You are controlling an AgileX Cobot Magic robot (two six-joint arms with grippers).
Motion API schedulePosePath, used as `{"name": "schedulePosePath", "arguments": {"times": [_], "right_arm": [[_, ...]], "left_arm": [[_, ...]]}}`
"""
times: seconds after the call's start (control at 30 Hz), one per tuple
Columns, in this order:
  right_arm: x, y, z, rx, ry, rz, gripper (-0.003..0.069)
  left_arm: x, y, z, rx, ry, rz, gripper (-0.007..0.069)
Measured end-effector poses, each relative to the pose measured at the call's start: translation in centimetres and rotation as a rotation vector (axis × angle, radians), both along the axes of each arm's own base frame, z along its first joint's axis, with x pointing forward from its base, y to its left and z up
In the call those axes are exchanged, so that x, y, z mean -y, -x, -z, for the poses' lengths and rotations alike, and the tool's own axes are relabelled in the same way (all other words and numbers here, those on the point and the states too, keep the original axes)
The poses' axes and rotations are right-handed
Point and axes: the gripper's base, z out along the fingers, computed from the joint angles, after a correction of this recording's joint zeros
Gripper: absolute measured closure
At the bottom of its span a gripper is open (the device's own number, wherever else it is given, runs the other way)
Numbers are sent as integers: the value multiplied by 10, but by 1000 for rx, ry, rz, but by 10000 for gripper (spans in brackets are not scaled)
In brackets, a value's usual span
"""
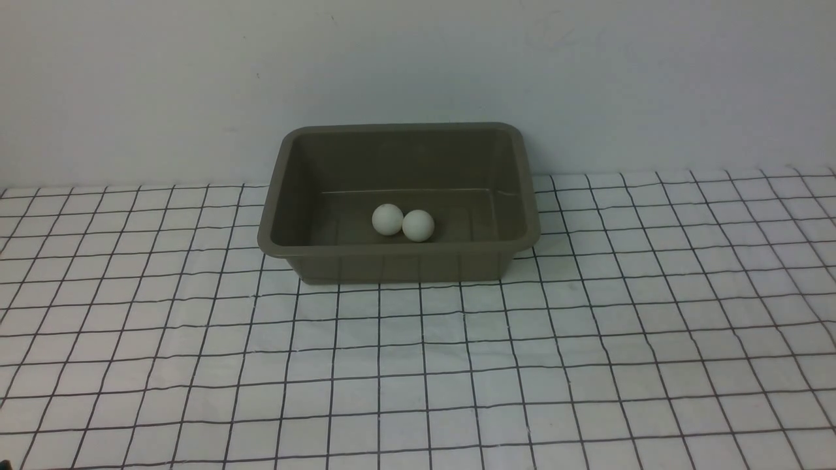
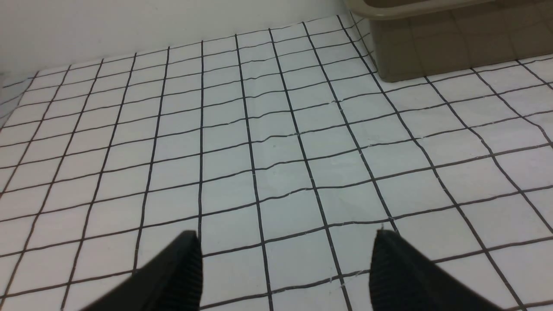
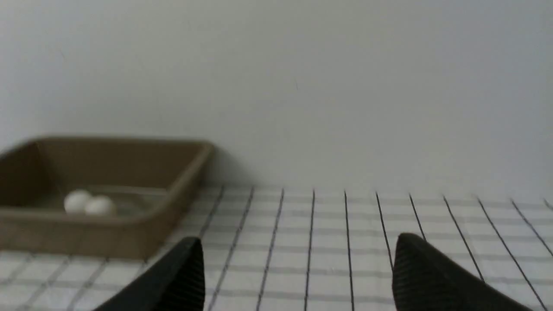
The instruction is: Put the table tennis balls into the box on the white checkered tablecloth.
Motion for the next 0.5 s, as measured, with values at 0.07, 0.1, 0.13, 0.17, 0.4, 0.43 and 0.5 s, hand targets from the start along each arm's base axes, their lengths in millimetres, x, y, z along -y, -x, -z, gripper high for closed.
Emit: {"name": "schedulePosePath", "arguments": {"times": [0.07,0.1,0.13,0.17,0.4,0.43,0.5], "right_arm": [[-2,5,9,-59,53,-34,134],[-3,9,13,-78,91,-62,134],[-3,14,14,-83,122,-83,134],[-4,18,15,-79,160,-104,134],[0,38,12,27,143,-63,134],[1,39,13,34,137,-57,134],[2,39,22,10,130,-35,134]], "left_arm": [[0,0,0,0,0,0,157],[0,0,0,0,0,0,157],[0,0,0,0,0,0,157],[0,0,0,0,0,0,157],[0,0,0,0,0,0,157],[0,0,0,0,0,0,157],[0,0,0,0,0,0,157]]}}
